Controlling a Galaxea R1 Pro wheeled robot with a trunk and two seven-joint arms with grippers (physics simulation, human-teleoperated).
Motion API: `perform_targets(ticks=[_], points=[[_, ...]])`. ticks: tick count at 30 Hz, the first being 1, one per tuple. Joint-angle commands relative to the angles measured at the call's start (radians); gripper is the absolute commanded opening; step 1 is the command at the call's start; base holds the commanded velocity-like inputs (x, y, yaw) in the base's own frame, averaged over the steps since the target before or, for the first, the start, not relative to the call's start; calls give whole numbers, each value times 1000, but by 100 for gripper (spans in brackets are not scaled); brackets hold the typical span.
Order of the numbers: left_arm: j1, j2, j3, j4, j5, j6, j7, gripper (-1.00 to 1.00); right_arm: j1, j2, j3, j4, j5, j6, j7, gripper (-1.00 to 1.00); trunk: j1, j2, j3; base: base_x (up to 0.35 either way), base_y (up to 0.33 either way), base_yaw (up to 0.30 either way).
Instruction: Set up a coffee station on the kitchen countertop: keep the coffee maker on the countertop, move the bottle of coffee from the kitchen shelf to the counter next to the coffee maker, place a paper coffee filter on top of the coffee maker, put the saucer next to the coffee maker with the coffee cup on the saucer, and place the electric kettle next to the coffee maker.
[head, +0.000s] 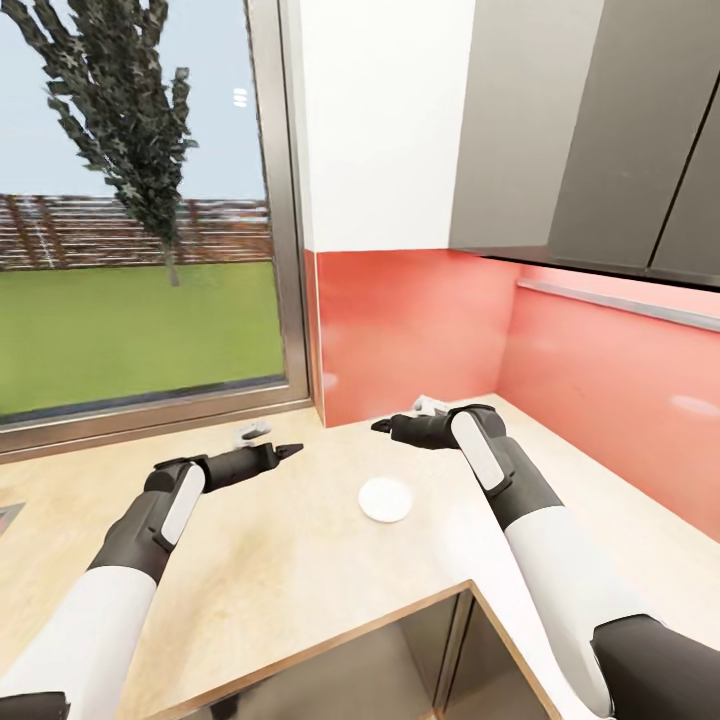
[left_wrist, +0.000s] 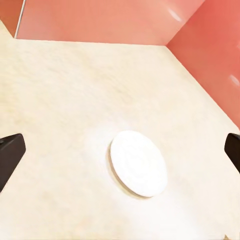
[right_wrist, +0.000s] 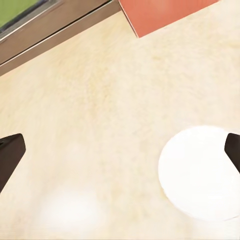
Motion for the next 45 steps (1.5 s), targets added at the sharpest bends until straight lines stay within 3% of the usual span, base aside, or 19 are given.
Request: perform_targets(ticks=[1,16,45], points=[[-1,0,2,1,3,6,-2,100,-1,0,0,-1,-2,3,-2,100,1,-2,-2,134,0,0],[-1,-20,2,4,0,6,-2,100,-1,0,0,-1,-2,3,-2,100,1,-2,-2,198,0,0],[-1,-22,2,12,-2,6,-2,100,-1,0,0,1,0,2,-2,100,1,-2,-2,36,23,-77]])
